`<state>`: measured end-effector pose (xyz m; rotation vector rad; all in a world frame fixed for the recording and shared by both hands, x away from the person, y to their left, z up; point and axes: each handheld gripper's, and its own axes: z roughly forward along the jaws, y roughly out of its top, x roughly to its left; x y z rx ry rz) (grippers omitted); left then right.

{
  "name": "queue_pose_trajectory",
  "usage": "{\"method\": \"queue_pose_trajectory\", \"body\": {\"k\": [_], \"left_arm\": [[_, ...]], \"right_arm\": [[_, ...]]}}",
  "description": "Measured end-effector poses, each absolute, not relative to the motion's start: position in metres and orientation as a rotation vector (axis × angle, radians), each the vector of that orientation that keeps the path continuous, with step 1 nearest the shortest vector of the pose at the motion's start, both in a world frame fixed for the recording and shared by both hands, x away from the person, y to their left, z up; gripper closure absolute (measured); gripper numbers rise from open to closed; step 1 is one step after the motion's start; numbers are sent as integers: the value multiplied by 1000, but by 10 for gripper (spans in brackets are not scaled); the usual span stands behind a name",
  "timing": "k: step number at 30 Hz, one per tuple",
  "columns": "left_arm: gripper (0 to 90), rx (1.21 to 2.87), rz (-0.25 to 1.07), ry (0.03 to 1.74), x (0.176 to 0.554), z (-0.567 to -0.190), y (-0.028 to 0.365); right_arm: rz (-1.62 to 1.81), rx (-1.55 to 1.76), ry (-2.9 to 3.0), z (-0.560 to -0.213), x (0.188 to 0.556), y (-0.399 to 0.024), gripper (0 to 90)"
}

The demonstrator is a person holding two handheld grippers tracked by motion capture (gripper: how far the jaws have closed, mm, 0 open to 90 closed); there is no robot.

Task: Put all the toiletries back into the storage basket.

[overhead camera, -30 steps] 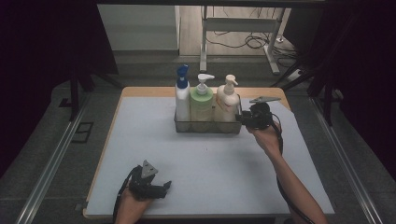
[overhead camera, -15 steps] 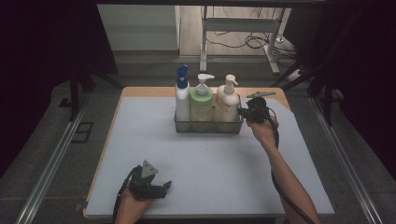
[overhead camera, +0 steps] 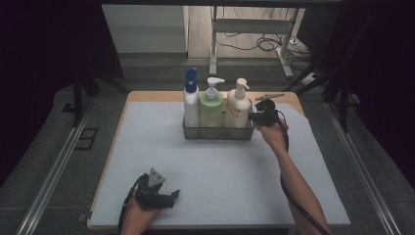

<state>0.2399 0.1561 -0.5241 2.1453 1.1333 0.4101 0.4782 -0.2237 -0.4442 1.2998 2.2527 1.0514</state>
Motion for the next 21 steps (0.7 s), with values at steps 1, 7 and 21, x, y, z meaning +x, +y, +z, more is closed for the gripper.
{"method": "queue_pose_trajectory", "body": {"k": [1, 7, 21], "left_arm": [[106, 2146, 410, 1133, 240, -524, 156], [106, 2146, 410, 1133, 240, -524, 156], [106, 2147, 410, 1133, 240, -524, 156]], "right_arm": [[1045, 1300, 2257, -445, 479, -224, 898], [1061, 1334, 2269, -453, 482, -224, 898], [1068, 1321, 2301, -457, 481, -214, 898]]}}
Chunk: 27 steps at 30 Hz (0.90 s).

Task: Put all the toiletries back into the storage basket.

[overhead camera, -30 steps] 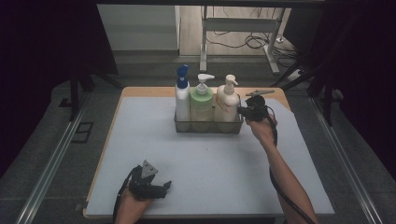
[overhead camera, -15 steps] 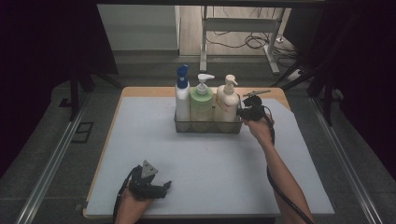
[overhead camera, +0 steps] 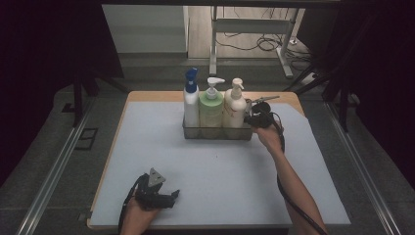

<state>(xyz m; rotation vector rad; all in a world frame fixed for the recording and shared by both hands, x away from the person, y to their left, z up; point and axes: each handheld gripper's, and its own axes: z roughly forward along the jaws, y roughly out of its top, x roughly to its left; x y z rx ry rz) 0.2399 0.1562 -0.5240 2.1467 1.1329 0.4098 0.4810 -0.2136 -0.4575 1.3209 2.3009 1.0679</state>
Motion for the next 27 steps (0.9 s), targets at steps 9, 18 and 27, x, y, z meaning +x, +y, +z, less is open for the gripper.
{"method": "queue_pose_trajectory", "body": {"k": [9, 18, 27], "left_arm": [[106, 2148, 411, 1133, 240, -524, 156], [106, 2149, 411, 1133, 240, -524, 156], [106, 2149, 411, 1133, 240, -524, 156]], "right_arm": [[1079, 1285, 2328, -457, 478, -203, 898], [1082, 1269, 2332, -456, 474, -198, 899], [1090, 1265, 2337, -454, 469, -198, 899]]}}
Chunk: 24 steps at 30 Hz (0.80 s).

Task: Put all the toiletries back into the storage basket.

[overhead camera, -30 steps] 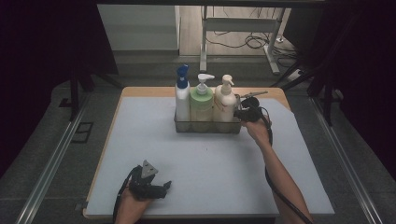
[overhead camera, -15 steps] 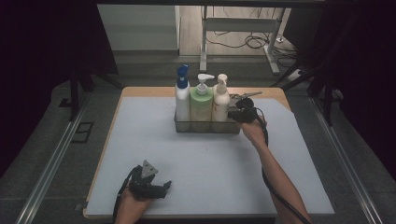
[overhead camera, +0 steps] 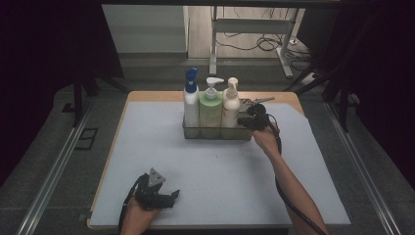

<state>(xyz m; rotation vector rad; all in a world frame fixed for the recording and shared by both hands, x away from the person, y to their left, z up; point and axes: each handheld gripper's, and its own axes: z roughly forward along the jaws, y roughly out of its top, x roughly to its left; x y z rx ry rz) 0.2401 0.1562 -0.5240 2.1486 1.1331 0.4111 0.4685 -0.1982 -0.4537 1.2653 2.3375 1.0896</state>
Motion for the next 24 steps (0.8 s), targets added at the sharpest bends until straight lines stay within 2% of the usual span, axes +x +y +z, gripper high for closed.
{"method": "queue_pose_trajectory", "body": {"k": [11, 24], "left_arm": [[106, 2148, 411, 1133, 240, -524, 156], [106, 2145, 410, 1134, 240, -524, 156]], "right_arm": [[1096, 1268, 2347, -454, 466, -199, 897], [1063, 1244, 2315, -450, 461, -202, 755]]}}
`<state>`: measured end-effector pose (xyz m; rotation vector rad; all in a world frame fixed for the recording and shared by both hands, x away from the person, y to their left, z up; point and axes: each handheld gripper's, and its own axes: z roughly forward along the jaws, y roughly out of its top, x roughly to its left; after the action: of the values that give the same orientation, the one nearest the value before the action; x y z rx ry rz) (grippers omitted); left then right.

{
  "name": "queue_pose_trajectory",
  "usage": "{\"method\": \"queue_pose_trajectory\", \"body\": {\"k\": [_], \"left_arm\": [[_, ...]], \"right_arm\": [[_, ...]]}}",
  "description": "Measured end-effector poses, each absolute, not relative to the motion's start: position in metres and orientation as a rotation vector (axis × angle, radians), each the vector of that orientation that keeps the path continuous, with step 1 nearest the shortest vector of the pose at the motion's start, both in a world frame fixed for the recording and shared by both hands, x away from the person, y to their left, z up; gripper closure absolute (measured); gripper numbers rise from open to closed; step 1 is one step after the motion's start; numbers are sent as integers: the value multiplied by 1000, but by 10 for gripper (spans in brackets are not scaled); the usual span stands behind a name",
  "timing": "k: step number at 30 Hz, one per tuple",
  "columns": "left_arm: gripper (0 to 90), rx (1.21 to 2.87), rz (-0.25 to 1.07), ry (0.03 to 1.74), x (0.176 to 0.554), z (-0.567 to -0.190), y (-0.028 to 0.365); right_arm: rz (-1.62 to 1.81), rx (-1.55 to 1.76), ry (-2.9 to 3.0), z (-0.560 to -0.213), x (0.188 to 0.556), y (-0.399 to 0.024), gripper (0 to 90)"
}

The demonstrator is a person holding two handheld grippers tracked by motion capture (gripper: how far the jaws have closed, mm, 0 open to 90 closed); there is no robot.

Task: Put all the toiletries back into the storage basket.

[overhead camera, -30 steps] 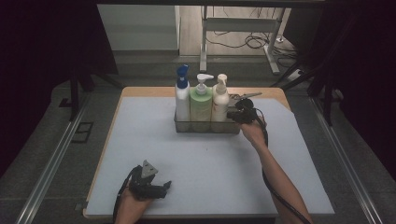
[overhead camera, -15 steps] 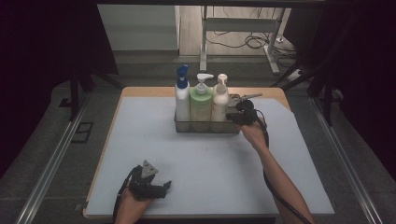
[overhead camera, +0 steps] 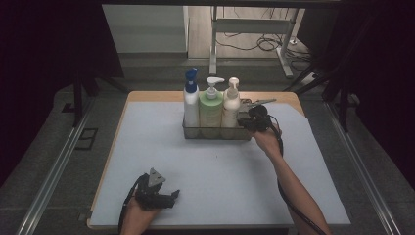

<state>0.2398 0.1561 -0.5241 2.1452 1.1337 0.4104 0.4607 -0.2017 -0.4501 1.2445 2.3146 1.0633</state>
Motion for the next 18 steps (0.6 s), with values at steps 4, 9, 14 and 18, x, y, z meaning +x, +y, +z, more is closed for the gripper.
{"method": "queue_pose_trajectory", "body": {"k": [4, 9, 14, 18], "left_arm": [[107, 2145, 411, 1133, 240, -524, 156], [107, 2146, 411, 1133, 240, -524, 156], [107, 2148, 413, 1132, 240, -524, 156], [107, 2147, 413, 1133, 240, -524, 156]], "right_arm": [[1061, 1246, 2305, -449, 459, -204, 698], [1049, 1242, 2297, -447, 456, -205, 628], [1032, 1226, 2293, -444, 453, -206, 579], [1026, 1218, 2294, -442, 450, -207, 543]]}}
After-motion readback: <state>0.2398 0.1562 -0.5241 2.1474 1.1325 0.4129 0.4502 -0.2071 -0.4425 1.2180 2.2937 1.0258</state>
